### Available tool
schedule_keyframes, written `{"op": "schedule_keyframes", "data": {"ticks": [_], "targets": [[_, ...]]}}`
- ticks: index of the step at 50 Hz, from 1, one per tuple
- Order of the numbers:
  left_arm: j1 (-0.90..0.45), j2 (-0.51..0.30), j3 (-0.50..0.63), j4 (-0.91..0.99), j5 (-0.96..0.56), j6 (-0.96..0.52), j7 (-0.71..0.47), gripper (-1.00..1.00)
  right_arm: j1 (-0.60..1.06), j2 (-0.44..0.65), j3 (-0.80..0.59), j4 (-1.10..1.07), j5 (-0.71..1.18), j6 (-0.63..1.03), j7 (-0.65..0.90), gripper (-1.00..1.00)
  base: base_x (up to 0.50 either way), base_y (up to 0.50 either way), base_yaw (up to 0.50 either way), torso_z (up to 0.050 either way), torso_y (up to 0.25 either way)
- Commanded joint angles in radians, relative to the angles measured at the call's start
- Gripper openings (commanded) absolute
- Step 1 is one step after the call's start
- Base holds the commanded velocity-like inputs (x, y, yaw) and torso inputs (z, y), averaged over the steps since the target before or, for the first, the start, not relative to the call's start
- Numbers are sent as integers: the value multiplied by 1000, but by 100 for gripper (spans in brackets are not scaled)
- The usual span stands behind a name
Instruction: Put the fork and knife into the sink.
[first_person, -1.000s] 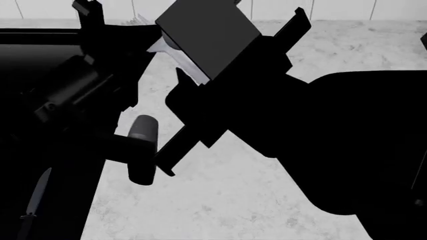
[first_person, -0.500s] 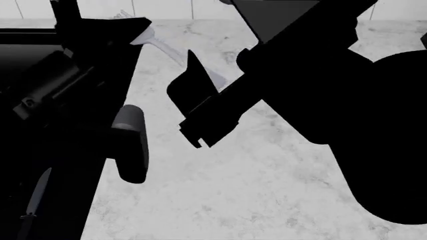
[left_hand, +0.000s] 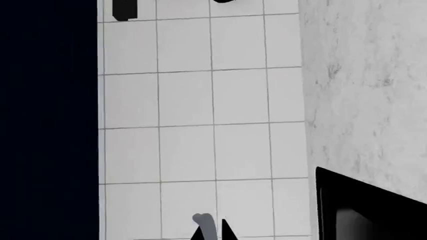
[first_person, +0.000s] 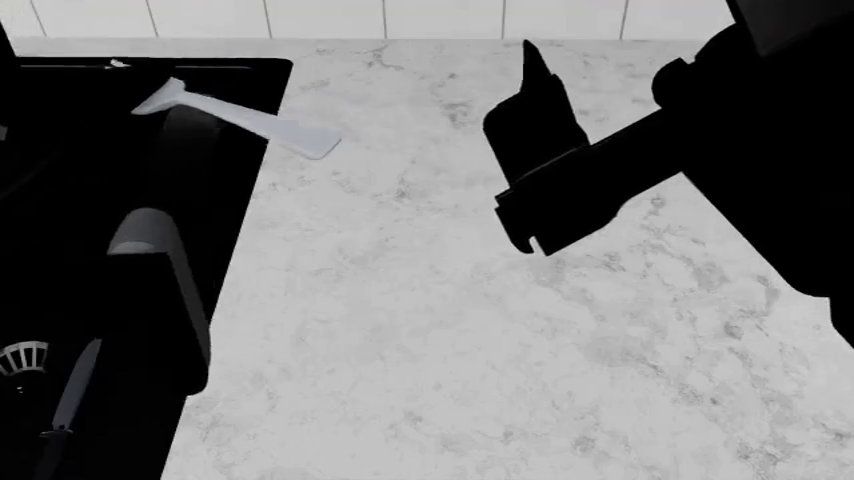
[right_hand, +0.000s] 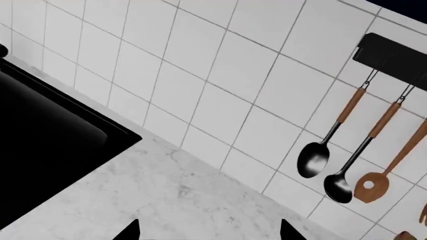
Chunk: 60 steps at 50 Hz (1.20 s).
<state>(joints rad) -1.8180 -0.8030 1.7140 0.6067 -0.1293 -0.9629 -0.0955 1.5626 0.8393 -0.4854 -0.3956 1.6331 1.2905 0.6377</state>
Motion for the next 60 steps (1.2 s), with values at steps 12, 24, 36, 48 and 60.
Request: {"op": "schedule_keyframes", "data": {"ticks": [12,24,36,48,60], "targets": [[46,-144,-194,218,-217,-286,87,-100,-51,37,46,-23,-38,-32,-55,100,0,0,0,0,0],[98,-177,-384,207,-386,-427,89,-100,-60,42,43,-25,-46,-43,-66,100,0,0,0,0,0],[52,-234,-342,175,-402,-531,135,-100,-68,44,42,-26,-56,-56,-78,100,0,0,0,0,0],[53,-237,-280,74,-425,-599,116,-100,-83,53,45,-28,-55,-71,-84,100,0,0,0,0,0],[3,-243,-171,-67,-488,-601,45,-100,-100,59,41,-27,-70,-82,-95,100,0,0,0,0,0]]}}
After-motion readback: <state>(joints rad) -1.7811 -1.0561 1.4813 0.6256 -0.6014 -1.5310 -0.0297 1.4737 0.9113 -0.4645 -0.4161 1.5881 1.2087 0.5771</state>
